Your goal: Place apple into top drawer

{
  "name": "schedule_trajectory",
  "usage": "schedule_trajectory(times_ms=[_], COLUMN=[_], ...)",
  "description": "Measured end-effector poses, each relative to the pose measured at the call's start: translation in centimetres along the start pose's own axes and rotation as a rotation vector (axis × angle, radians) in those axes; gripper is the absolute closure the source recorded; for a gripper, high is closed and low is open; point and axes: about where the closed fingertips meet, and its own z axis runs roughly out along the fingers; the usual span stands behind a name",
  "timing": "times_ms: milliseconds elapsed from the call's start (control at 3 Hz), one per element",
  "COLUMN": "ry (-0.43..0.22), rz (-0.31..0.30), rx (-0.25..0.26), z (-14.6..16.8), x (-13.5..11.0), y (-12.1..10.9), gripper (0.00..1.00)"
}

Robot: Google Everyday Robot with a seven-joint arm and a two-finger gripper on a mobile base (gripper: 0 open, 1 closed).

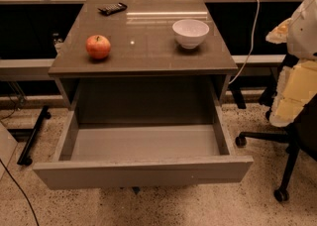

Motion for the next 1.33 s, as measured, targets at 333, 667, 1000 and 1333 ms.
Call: schedule_trajectory(times_ms=[333,667,1000,1333], ry=[-0.007,-0.127,-0.230,-0.321], rz=[0.000,0.002,-0.027,-0.053], rx=[0.002,0.024,0.037,0.035], z=[0.0,0.6,1.3,2.2], x=[-0.2,-3.7,-7.8,-11.3], y=[-0.1,-1.6,-2.9,-3.9], gripper=[0.00,0.00,0.00,0.00])
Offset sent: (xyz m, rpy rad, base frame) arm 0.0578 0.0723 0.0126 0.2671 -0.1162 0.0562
